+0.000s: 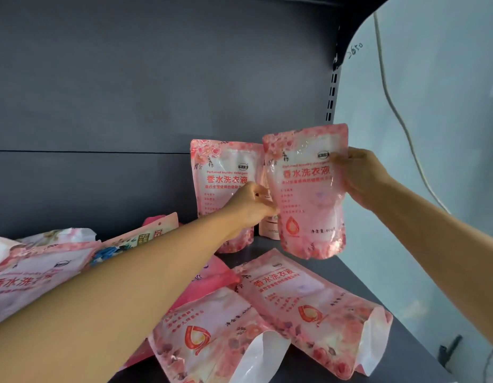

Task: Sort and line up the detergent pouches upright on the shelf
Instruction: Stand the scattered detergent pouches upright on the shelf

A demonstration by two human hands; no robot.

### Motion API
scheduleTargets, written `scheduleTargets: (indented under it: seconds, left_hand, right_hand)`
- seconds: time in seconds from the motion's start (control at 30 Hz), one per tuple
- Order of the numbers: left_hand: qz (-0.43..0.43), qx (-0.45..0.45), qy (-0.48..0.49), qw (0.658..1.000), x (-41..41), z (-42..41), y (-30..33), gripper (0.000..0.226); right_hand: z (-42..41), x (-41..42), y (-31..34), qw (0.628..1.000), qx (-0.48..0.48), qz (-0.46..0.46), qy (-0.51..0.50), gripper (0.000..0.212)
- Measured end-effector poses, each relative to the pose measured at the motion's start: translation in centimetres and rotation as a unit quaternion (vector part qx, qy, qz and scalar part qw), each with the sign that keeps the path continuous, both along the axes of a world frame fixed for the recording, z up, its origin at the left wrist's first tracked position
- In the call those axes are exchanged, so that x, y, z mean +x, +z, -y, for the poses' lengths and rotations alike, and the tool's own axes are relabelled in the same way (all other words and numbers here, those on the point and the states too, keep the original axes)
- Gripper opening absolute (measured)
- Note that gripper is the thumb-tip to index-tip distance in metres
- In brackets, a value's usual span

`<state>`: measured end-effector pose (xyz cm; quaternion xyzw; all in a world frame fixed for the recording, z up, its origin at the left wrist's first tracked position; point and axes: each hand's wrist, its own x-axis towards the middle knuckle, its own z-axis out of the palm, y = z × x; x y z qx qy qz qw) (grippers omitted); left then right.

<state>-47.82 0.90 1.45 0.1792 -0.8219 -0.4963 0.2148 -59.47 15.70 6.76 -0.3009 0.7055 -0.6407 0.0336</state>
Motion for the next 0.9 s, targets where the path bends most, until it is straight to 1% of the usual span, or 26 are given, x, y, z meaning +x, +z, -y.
scheduleTargets:
  seconds: [0.07, 0.2, 0.3, 0.37, 0.43, 0.5, 0.57, 0.63, 0.7, 0.77, 0.8, 0.83, 0.9]
  left_hand:
    - [-0.003, 0.016, 0.000, 1.000, -1.4, -0.5, -0.1, 0.048]
    - [-0.026, 0.032, 0.060, 0.997, -3.5, -0.5, -0.7, 0.033]
    - [-0.026, 0.012, 0.063, 0.998, -4.4, -0.2, -1.6, 0.028]
    - [-0.029, -0.018, 0.060, 0.998, -4.7, -0.2, -2.0, 0.028]
    - [-0.032, -0.040, 0.058, 0.997, -4.9, -0.3, -2.1, 0.028]
    - [-0.019, -0.049, 0.054, 0.997, -4.8, -0.2, -1.9, 0.029]
    - [0.017, -0.066, 0.042, 0.997, -4.3, 0.1, -1.6, 0.032]
    - [0.067, -0.099, 0.028, 0.992, -3.6, 0.2, -1.4, 0.046]
    - [0.111, -0.134, 0.023, 0.984, -2.5, 0.3, -1.5, 0.056]
    - [0.152, -0.178, 0.012, 0.972, -1.1, 0.3, -1.6, 0.058]
    - [0.172, -0.201, 0.006, 0.964, -0.4, 0.3, -1.6, 0.059]
    - [0.193, -0.220, -0.001, 0.956, 0.4, 0.3, -1.7, 0.062]
    - [0.245, -0.250, -0.017, 0.937, 1.7, 0.3, -1.7, 0.061]
  right_hand:
    - [0.6, -0.6, -0.3, 0.999, -0.026, 0.015, 0.012, 0.023]
    - [1.4, -1.5, -1.9, 0.998, -0.048, 0.030, 0.039, 0.023]
    - [1.3, -2.5, -3.4, 0.996, -0.064, 0.044, 0.042, 0.024]
    - [0.9, -3.0, -4.1, 0.993, -0.088, 0.065, 0.046, 0.024]
    - [0.5, -3.2, -4.5, 0.991, -0.092, 0.074, 0.058, 0.024]
    - [0.1, -3.2, -4.4, 0.996, -0.061, 0.049, 0.053, 0.026]
    - [-0.1, -2.8, -4.1, 0.999, -0.005, 0.006, 0.043, 0.025]
    - [-0.4, -2.2, -4.1, 0.998, 0.056, -0.027, 0.019, 0.023]
    - [-1.0, -1.3, -4.2, 0.990, 0.119, -0.053, -0.048, 0.039]
    - [-2.1, 0.2, -4.2, 0.977, 0.153, -0.096, -0.115, 0.055]
    - [-2.8, 1.0, -4.2, 0.970, 0.159, -0.126, -0.131, 0.055]
    - [-3.4, 1.8, -4.3, 0.964, 0.170, -0.157, -0.135, 0.050]
    - [-3.9, 3.2, -4.5, 0.947, 0.242, -0.191, -0.097, 0.035]
